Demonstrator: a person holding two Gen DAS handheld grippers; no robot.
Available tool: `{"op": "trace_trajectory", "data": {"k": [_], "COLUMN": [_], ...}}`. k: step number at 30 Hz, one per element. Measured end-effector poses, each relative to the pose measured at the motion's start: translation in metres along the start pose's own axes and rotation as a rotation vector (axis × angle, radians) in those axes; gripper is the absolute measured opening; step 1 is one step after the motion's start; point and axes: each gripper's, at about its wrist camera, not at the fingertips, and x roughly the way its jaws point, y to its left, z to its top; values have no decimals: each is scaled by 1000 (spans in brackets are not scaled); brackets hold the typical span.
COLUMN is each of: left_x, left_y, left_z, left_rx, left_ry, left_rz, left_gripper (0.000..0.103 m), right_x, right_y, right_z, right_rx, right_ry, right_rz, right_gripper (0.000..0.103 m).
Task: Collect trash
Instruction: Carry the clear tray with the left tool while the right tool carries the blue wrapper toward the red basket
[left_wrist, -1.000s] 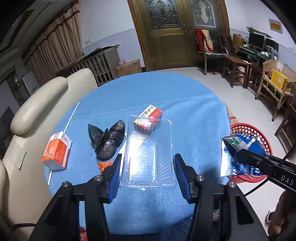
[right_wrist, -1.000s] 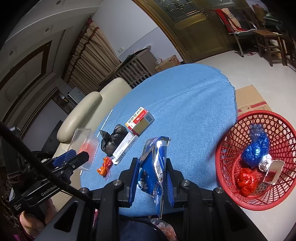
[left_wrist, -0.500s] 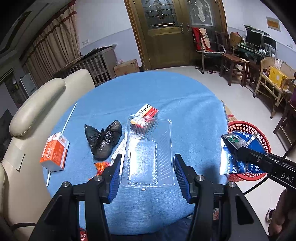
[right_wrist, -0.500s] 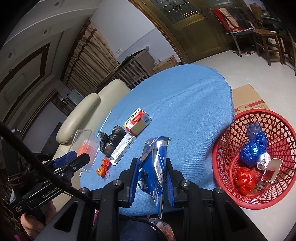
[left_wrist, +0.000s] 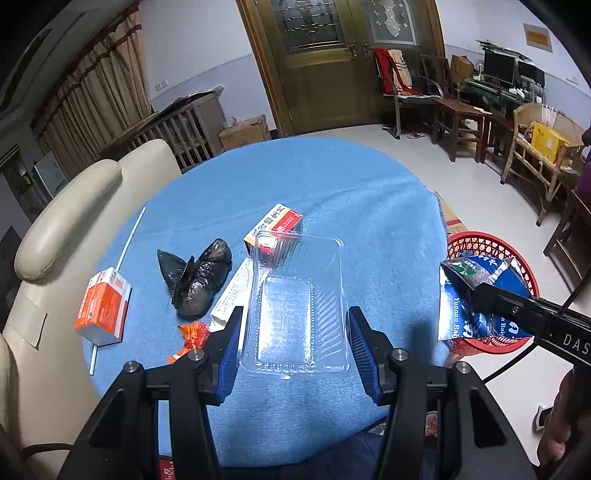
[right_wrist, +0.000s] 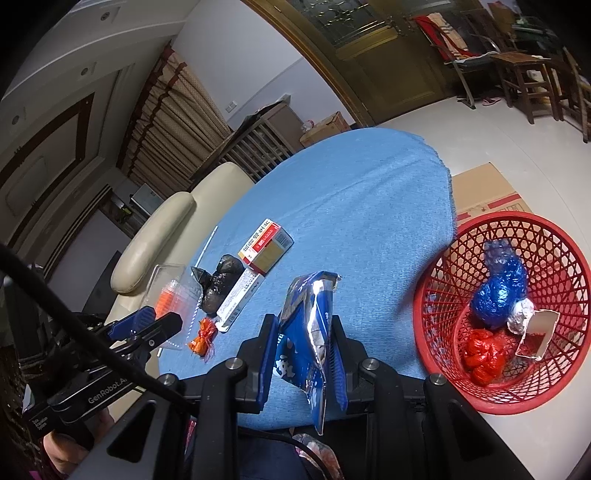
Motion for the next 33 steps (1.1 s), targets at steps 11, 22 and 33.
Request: {"op": "trace_trajectory", "data": {"k": [11, 22, 33], "left_x": [2, 5, 6], "left_y": [-14, -34, -52], "left_z": [3, 8, 11], "left_rx": [41, 95, 142], "left_ry": [2, -1, -1], "left_rz": [-7, -16, -28], "left_gripper": [56, 56, 56], "right_x": [-9, -17, -24], "right_y": [-16, -34, -50], "right_z": [1, 2, 1], "right_rx": [41, 83, 128], "right_ry": [-17, -33, -43], "right_rz": [-3, -19, -29], "right_gripper": [29, 29, 29]}}
